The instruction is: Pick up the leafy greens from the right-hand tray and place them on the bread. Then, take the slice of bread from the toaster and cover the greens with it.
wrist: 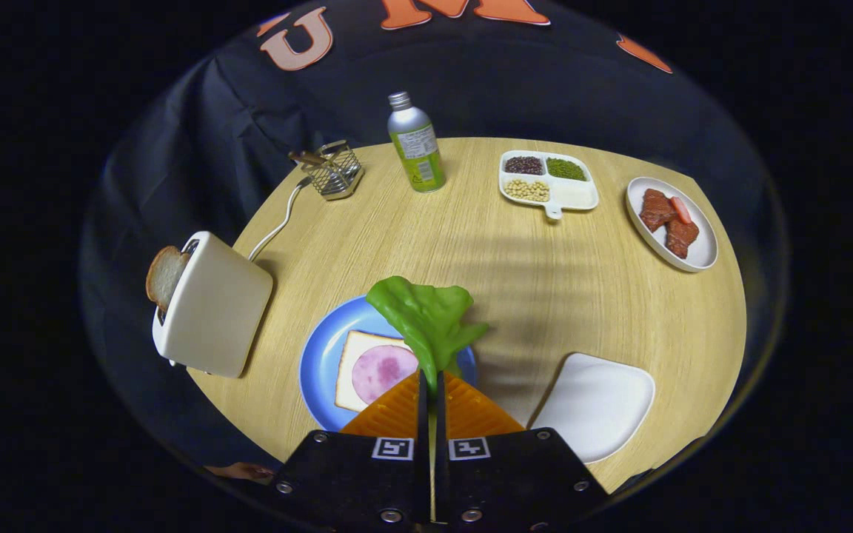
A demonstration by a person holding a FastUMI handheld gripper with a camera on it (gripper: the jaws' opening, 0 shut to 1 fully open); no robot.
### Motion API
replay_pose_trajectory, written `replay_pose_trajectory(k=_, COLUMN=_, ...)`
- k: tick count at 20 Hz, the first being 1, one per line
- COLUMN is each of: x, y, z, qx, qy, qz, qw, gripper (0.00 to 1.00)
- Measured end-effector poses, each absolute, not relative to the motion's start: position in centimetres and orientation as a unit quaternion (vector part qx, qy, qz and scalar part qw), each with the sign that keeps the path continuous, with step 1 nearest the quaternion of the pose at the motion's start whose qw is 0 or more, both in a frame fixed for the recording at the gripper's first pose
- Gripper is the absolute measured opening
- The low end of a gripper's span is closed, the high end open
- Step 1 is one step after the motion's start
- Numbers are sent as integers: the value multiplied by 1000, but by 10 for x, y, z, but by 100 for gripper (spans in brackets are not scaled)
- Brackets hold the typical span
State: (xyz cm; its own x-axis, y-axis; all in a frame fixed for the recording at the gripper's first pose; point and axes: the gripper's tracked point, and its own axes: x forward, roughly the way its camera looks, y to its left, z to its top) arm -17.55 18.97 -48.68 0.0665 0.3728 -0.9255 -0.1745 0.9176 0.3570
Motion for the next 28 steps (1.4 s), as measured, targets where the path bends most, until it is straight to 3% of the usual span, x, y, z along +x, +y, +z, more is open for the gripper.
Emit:
replay_pose_trajectory(k=6, x=-185, y=226, z=-492, qx=70, qy=664, qz=214, qw=713, gripper=3)
replay_pose_trajectory(k=12, x=-185, y=236, z=-498, qx=59, qy=669, qz=217, qw=709, gripper=13)
replay_pose_trajectory(k=18, x=-188, y=233, z=-501, qx=29, qy=668, qz=217, qw=712, gripper=35)
replay_pose_trajectory(k=21, x=-190, y=237, z=-500, qx=25, qy=668, qz=218, qw=711, gripper=59)
replay_pose_trajectory(k=28, x=-189, y=267, z=-464, qx=44, qy=666, qz=242, qw=705, gripper=77)
